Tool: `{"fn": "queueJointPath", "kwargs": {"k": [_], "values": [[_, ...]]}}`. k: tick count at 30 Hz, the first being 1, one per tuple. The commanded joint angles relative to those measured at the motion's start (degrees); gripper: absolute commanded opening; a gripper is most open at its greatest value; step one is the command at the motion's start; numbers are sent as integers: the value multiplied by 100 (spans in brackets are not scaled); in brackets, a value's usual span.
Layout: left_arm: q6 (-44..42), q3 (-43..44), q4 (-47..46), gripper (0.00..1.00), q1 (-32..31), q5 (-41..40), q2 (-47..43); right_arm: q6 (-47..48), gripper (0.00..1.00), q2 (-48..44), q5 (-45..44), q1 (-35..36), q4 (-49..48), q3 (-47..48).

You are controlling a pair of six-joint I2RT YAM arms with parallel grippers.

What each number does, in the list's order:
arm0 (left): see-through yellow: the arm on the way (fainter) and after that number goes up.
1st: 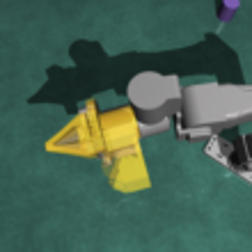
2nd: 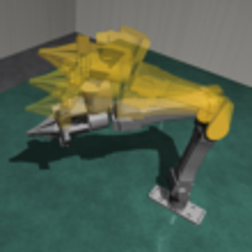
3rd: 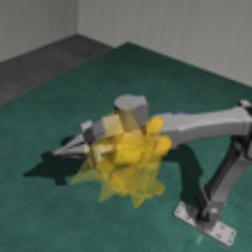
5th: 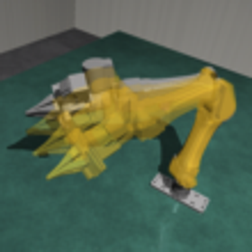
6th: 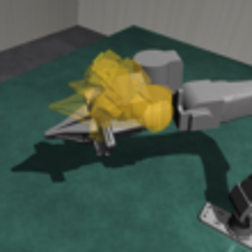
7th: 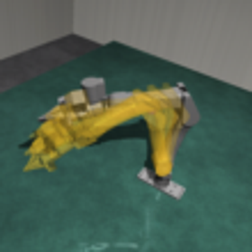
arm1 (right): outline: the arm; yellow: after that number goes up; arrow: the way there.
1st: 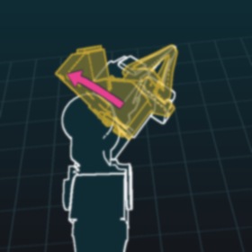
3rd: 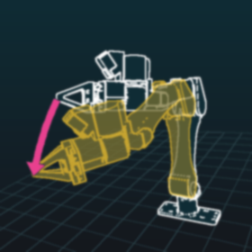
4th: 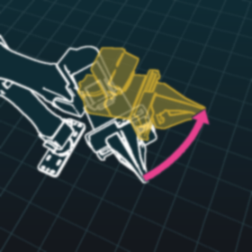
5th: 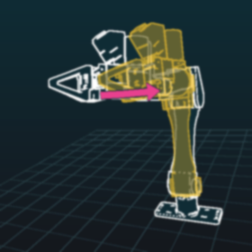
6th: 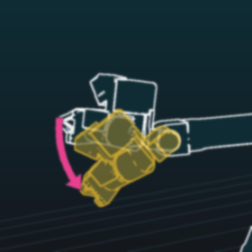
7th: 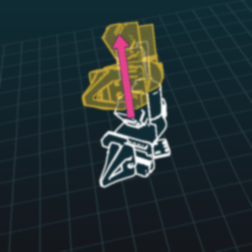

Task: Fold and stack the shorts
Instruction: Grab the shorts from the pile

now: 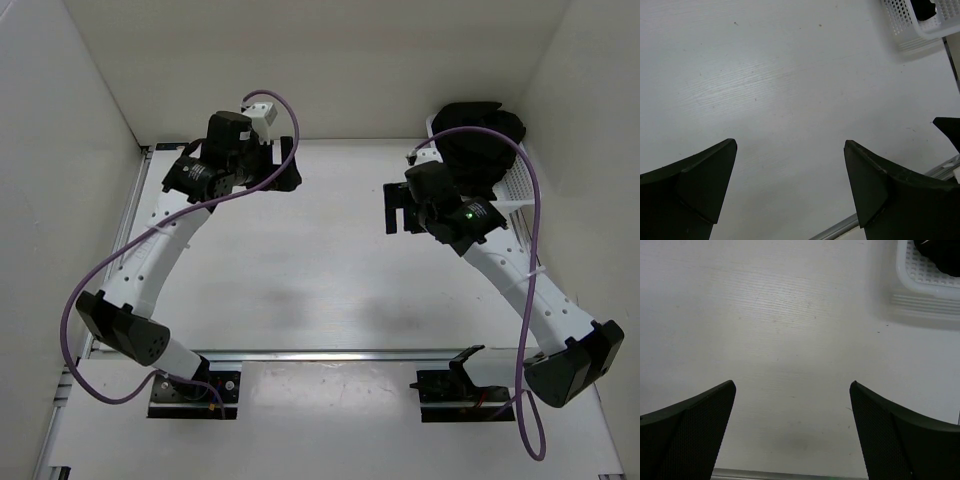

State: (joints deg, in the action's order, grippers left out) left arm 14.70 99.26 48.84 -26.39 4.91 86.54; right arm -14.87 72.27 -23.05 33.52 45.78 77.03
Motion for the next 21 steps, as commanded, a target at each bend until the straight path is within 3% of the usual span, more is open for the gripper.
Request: {"fn": "queueJointPath", "kwargs": {"k": [1,6,10,11,15,21], "values": [[278,-82,-94,100,90,-113,-427,-147,99,-169,-261,32,-78,110],[385,-83,-94,100,143,19,-480,-270,99,-169,-665,-143,36,110],[437,-275,-94,100,143,72,-822,-270,99,251,-96,-1133,168,408],[437,-380,-94,100,143,72,-989,-201,99,374,471,-1381,168,496],[656,-619,-94,100,309,115,-1104,-164,99,1461,1004,-2365,168,1407],[657,-628,-32,100,389,265,-999,-454,99,3464,1126,-3122,413,3043]]}}
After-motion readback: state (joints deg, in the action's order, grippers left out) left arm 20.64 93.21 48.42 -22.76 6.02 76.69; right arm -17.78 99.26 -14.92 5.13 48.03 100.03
